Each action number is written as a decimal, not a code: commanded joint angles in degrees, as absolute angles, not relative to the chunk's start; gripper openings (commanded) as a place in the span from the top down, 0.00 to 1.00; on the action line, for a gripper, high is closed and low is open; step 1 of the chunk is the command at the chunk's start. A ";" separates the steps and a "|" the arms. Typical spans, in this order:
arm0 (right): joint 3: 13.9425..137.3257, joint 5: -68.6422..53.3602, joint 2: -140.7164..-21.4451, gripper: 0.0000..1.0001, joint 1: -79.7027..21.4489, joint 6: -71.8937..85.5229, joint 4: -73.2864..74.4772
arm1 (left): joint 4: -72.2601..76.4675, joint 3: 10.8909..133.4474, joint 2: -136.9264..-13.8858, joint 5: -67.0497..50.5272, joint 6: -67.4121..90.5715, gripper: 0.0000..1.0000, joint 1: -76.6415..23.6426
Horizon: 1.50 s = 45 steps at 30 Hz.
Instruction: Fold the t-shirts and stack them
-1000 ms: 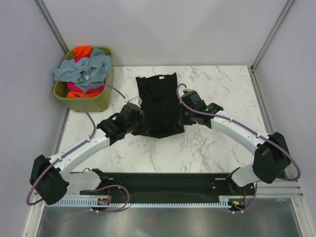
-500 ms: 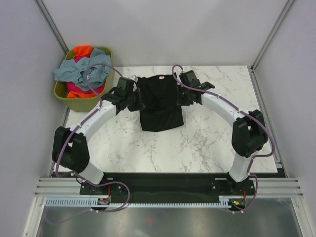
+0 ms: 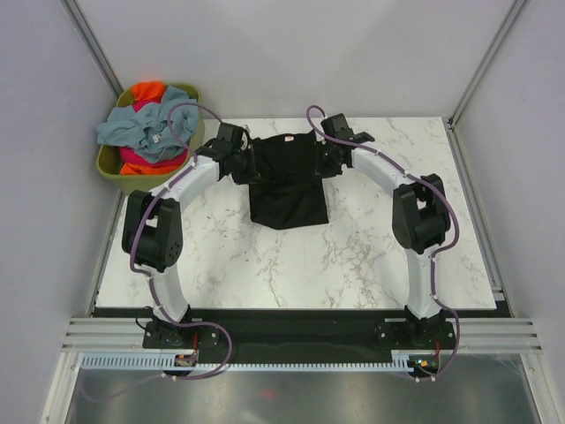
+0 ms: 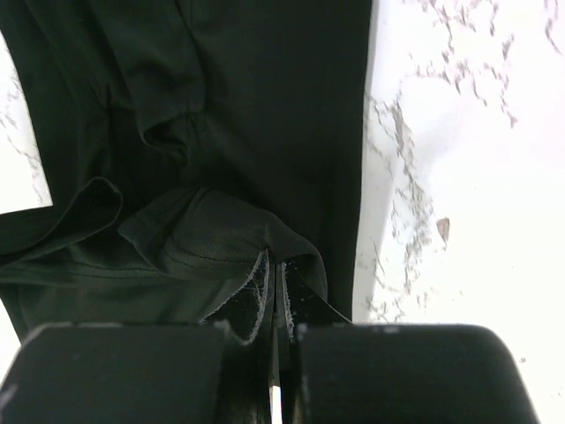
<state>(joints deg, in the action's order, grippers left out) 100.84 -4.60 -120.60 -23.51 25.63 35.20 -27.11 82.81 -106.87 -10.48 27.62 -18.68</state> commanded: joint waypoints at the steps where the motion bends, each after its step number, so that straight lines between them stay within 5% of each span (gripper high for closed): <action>1: 106.34 -7.47 -122.34 0.98 -22.59 24.35 35.24 | -25.84 88.15 -108.63 -11.43 23.30 0.98 -17.76; 11: 112.06 -9.67 -127.79 0.94 -21.27 24.08 35.51 | -26.19 95.53 -116.36 -13.26 20.74 0.96 -15.12; 15: 113.29 -10.46 -129.98 0.85 -20.92 23.99 35.77 | -26.19 97.47 -119.35 -15.47 20.83 0.87 -14.68; 18: 115.66 -10.81 -132.26 0.67 -20.39 24.17 36.12 | -26.28 100.10 -121.98 -16.17 21.01 0.76 -14.41; 21: 122.23 -11.95 -135.68 0.31 -18.55 24.78 37.87 | -29.78 108.34 -126.64 -16.96 21.62 0.53 -13.01; 24: 133.13 -14.23 -138.94 0.21 -16.27 25.66 40.86 | -35.84 123.09 -132.17 -18.01 20.23 0.30 -11.17; 28: 137.64 -15.47 -135.80 0.10 -14.33 24.70 41.04 | -43.06 138.87 -134.04 -17.23 20.83 0.25 -9.15; 37: 93.32 -18.19 -113.48 0.04 -14.59 24.95 28.31 | -35.08 99.65 -108.83 -12.48 21.88 0.23 -9.23; 45: 72.35 -19.86 -104.85 0.06 -19.33 27.68 19.25 | -15.75 64.30 -92.99 -21.35 30.67 0.23 -9.67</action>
